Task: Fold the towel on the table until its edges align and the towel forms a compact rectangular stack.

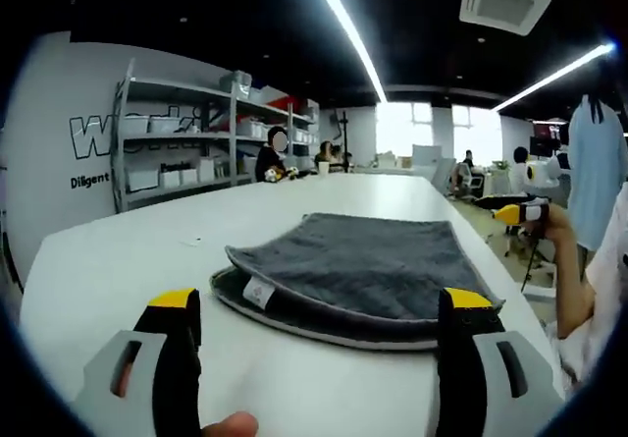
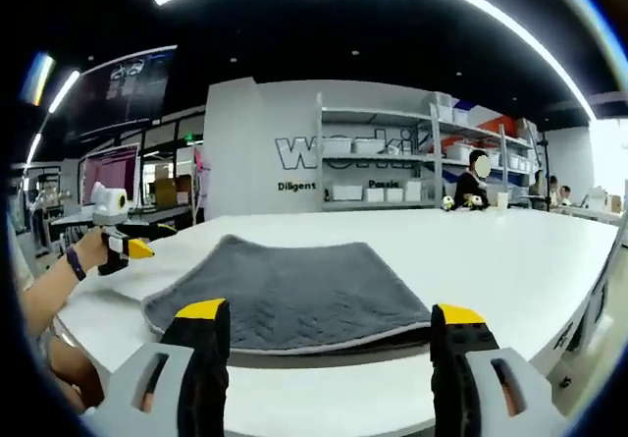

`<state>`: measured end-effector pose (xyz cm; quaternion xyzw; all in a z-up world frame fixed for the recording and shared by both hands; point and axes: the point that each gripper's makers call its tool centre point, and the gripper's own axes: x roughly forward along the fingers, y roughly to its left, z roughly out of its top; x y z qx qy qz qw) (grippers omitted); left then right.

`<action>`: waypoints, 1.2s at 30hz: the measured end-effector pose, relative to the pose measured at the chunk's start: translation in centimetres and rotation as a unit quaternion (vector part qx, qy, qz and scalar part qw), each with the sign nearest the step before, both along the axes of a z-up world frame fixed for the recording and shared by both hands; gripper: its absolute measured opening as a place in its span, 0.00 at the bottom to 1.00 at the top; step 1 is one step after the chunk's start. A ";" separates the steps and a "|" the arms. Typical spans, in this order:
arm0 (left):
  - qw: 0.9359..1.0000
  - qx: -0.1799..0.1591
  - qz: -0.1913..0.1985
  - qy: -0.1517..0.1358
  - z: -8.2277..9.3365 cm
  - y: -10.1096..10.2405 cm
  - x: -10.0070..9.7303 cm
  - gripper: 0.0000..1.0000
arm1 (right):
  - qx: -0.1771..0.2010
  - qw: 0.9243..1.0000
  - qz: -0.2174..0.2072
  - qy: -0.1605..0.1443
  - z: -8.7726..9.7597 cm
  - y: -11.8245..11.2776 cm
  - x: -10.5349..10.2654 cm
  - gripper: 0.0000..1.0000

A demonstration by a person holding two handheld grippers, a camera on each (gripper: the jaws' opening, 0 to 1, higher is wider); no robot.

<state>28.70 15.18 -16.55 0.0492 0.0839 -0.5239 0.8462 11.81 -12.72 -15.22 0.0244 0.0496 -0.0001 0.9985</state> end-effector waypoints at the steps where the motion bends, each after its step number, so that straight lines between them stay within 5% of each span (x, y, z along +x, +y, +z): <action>1: 1.000 0.000 0.002 0.001 -0.1 0.0 0.0 0.99 | 0.003 1.000 -0.003 -0.005 0.1 -0.2 -0.1 0.87; 36: 1.000 -0.002 0.030 0.002 -0.7 -0.6 -1.4 0.99 | 0.055 0.998 -0.022 0.001 -1.5 -2.1 -1.4 0.87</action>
